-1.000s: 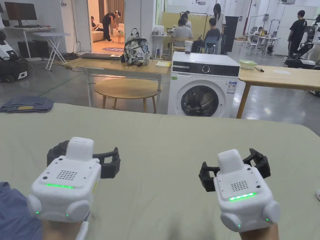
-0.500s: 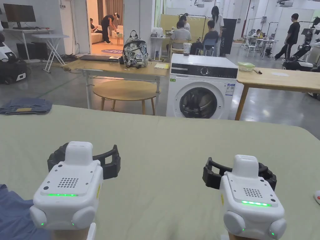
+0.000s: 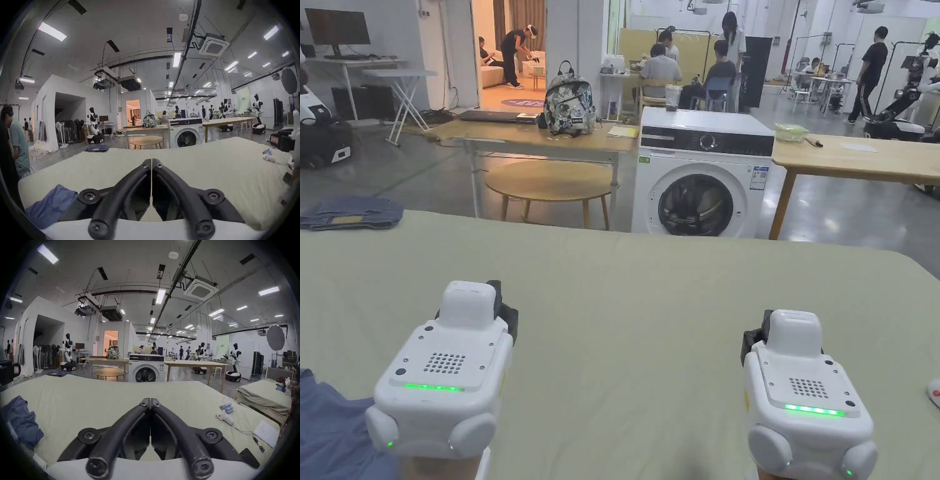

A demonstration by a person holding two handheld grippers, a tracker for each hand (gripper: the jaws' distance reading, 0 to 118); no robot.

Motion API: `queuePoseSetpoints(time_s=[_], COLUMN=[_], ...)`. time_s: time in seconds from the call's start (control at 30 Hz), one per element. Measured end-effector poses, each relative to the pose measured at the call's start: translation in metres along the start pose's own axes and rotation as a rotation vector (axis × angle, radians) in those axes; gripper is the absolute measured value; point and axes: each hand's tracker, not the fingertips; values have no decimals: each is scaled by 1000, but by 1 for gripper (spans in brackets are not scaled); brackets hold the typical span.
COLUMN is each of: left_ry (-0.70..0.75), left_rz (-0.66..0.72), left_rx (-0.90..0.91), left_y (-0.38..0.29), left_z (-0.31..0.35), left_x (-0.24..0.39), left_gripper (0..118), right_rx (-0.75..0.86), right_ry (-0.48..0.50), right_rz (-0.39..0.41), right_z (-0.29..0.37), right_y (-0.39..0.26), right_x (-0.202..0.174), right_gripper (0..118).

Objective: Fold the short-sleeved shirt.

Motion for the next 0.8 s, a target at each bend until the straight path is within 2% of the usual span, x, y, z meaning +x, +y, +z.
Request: queuePoseSetpoints(time_s=[0.17, 0.43, 0.63, 0.8], left_ry=[-5, 30, 26, 89], left_rz=[71, 90, 98, 62], left_rx=[-26, -47, -54, -48], left_y=[-2, -1, 2, 4], left_z=[-5, -4, 2, 15], left_x=[-9, -22, -43, -68], left_gripper=[0, 0, 0, 0], right_rx=[-7, -25, -28, -24], right_ry=[-5, 12, 45, 113], right_rz=[-14, -8, -9, -2], right_z=[0, -3, -5, -4], right_y=[0, 3, 5, 6], right_x=[2, -3, -22, -46], right_gripper=[0, 0, 0, 0])
